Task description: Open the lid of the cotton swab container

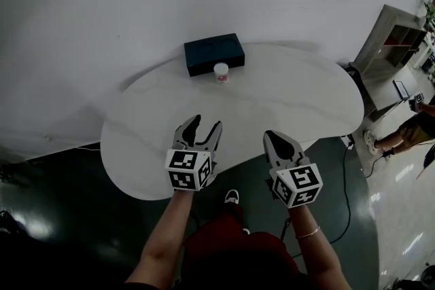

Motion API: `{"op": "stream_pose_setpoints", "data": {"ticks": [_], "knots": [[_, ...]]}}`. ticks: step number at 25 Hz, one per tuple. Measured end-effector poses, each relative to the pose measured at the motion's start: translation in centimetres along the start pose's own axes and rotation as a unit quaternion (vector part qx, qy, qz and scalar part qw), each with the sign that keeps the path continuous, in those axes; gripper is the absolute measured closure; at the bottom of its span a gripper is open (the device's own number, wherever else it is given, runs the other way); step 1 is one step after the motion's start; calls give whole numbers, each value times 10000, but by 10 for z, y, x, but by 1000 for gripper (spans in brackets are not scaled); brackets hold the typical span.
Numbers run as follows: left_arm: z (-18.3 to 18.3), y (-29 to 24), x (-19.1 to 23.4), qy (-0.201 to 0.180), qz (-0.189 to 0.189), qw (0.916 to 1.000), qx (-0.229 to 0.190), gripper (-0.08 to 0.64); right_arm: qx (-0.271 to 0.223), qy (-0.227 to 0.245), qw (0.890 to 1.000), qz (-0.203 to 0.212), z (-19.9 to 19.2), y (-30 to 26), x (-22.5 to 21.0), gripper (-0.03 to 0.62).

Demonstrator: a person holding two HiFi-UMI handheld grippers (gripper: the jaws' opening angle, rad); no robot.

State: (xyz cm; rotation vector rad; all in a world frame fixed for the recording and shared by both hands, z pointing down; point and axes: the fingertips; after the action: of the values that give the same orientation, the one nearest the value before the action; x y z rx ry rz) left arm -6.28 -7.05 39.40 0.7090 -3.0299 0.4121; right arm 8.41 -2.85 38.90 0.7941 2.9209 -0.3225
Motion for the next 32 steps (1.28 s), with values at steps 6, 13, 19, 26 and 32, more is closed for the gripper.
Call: {"op": "stream_pose_setpoints", "data": {"ticks": [6, 13, 19, 26, 32], "knots": [[3, -41, 20, 90, -39, 9998, 155, 330, 103, 10, 9999, -53, 5, -32, -17, 575], [10, -81, 38, 174, -82, 9995, 256, 318, 228, -60, 9997, -110, 6, -62, -32, 575], [7, -114, 53, 148, -140, 9990, 406, 308, 326, -98, 9993, -136, 7, -88, -41, 575], [-2, -145, 68, 214, -174, 9983, 521, 308, 563, -151, 9982, -168, -5, -114, -49, 575], [-14, -163, 74, 182, -226, 9972, 694, 305, 651, -128, 9976, -182, -5, -137, -53, 575]]}}
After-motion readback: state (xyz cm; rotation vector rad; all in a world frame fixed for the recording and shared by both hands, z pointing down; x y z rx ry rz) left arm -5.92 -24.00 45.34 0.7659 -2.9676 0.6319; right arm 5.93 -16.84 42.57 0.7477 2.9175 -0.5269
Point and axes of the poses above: the fingertips, and each gripper's own axes: y backward along the fingers, x to its left, z out of its top, and after that the axes turned 1 degree about -z, right-handed
